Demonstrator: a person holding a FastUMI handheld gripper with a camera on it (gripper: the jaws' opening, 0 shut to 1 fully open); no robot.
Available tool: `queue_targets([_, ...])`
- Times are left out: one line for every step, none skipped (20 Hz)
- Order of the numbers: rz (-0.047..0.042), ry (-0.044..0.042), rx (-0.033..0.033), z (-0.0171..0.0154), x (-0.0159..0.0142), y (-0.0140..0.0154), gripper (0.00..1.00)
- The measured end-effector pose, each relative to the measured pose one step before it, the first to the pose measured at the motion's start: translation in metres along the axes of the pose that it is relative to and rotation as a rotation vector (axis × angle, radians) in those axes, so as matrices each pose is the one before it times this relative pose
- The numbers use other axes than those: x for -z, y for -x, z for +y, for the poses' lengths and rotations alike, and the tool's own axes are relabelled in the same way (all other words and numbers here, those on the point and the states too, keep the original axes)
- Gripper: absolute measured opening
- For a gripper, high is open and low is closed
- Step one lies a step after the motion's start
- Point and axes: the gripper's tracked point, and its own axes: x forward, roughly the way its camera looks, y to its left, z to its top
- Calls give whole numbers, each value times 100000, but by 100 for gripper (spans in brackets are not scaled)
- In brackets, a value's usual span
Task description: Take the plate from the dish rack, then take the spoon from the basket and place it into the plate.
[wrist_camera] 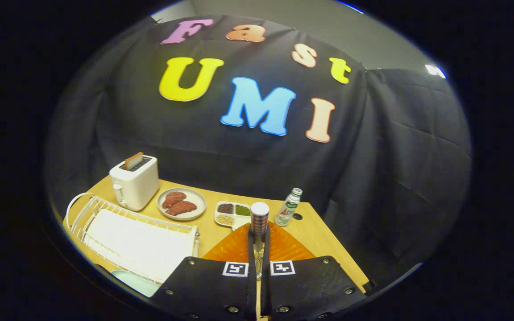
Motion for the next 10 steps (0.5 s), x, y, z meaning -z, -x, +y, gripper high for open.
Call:
queue_targets([-1095,1003,-4478,2153,-252,1023,4])
queue_targets([-810,628,-4492,2036,-123,951,4])
queue_targets([-468,498,-4272,2063,55,841,4])
queue_targets([-166,597,-4067,1998,152,814,4])
queue_targets([-277,706,-3789,1966,98,797,4])
queue_targets([-206,795,-3660,1799,213,611,4])
queue_targets([50,748,-3600,1820,245,506,4])
queue_targets([242,686,-3446,1637,446,448,4])
queue_targets([410,666,-3063,1519,430,303,4])
queue_targets([401,621,-2318,1092,515,268,4])
